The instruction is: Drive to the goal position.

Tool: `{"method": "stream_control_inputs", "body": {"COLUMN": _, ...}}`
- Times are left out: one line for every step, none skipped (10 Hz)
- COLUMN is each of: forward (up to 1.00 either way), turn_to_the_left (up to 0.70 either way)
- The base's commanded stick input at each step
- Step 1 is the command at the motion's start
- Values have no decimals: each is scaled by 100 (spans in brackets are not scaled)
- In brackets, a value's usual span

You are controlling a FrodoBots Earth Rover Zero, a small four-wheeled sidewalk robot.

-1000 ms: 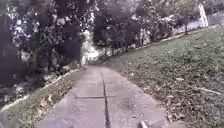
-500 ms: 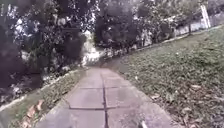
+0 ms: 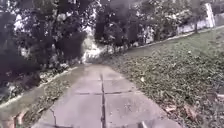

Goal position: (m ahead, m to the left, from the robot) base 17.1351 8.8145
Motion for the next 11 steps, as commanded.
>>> {"method": "stream_control_inputs", "body": {"forward": 85, "turn_to_the_left": 0}}
{"method": "stream_control_inputs", "body": {"forward": 85, "turn_to_the_left": 0}}
{"method": "stream_control_inputs", "body": {"forward": 85, "turn_to_the_left": 0}}
{"method": "stream_control_inputs", "body": {"forward": 85, "turn_to_the_left": 0}}
{"method": "stream_control_inputs", "body": {"forward": 85, "turn_to_the_left": 0}}
{"method": "stream_control_inputs", "body": {"forward": 85, "turn_to_the_left": 0}}
{"method": "stream_control_inputs", "body": {"forward": 85, "turn_to_the_left": 0}}
{"method": "stream_control_inputs", "body": {"forward": 85, "turn_to_the_left": 0}}
{"method": "stream_control_inputs", "body": {"forward": 85, "turn_to_the_left": 3}}
{"method": "stream_control_inputs", "body": {"forward": 85, "turn_to_the_left": 22}}
{"method": "stream_control_inputs", "body": {"forward": 85, "turn_to_the_left": 29}}
